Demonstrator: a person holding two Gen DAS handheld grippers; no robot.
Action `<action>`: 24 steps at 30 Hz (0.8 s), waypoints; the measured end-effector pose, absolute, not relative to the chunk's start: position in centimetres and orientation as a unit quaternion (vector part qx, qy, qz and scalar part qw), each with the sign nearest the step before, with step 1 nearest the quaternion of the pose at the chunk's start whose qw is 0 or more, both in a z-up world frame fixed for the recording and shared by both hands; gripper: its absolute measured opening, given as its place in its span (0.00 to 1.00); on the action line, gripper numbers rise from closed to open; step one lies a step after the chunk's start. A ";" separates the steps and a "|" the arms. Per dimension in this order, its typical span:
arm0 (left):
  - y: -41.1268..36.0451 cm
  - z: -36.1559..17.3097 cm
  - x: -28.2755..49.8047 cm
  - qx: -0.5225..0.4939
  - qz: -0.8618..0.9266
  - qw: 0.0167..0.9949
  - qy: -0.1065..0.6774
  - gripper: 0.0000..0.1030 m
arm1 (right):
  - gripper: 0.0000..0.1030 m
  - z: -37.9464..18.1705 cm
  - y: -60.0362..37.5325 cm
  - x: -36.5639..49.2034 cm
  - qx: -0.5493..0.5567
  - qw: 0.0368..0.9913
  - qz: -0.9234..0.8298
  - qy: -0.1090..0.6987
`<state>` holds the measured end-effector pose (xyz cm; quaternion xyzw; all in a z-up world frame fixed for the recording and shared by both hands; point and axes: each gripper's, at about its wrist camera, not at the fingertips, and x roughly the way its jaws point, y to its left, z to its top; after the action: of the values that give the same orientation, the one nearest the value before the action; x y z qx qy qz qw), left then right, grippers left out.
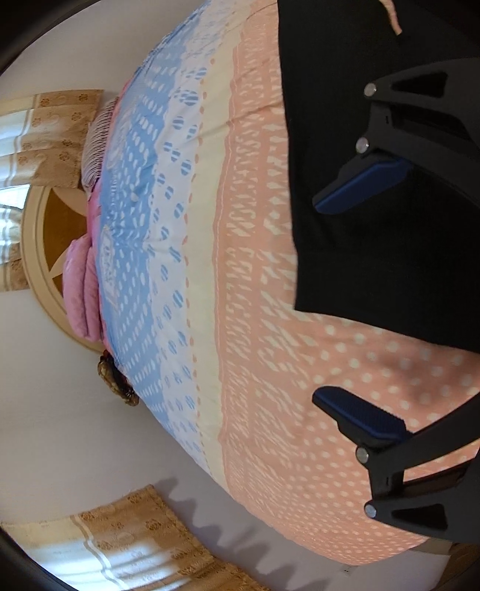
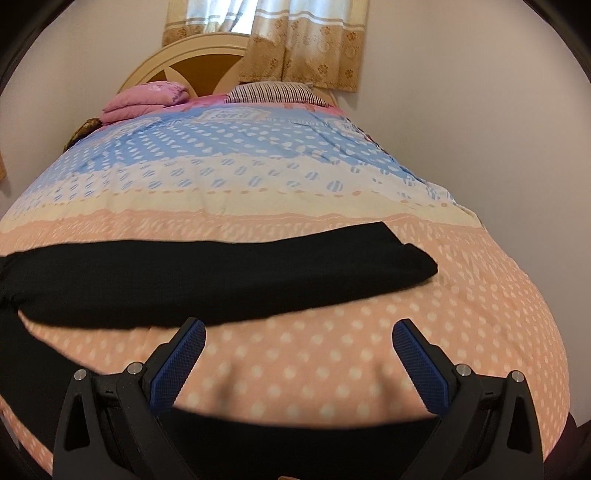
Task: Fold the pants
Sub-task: 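Lower both grippers onto the black pants and close them on the fabric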
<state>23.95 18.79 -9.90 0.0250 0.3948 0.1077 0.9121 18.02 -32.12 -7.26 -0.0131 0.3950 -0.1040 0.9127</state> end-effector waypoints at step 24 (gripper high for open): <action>20.0 -13.8 28.9 0.006 0.062 0.880 0.470 0.69 | 0.91 -9.5 -44.2 30.4 -0.016 0.869 -0.161 0.467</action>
<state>28.90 20.01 -13.83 0.0059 0.4704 0.0616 0.8803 30.42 -44.20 -9.52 -0.0162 0.4669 -0.1606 0.8695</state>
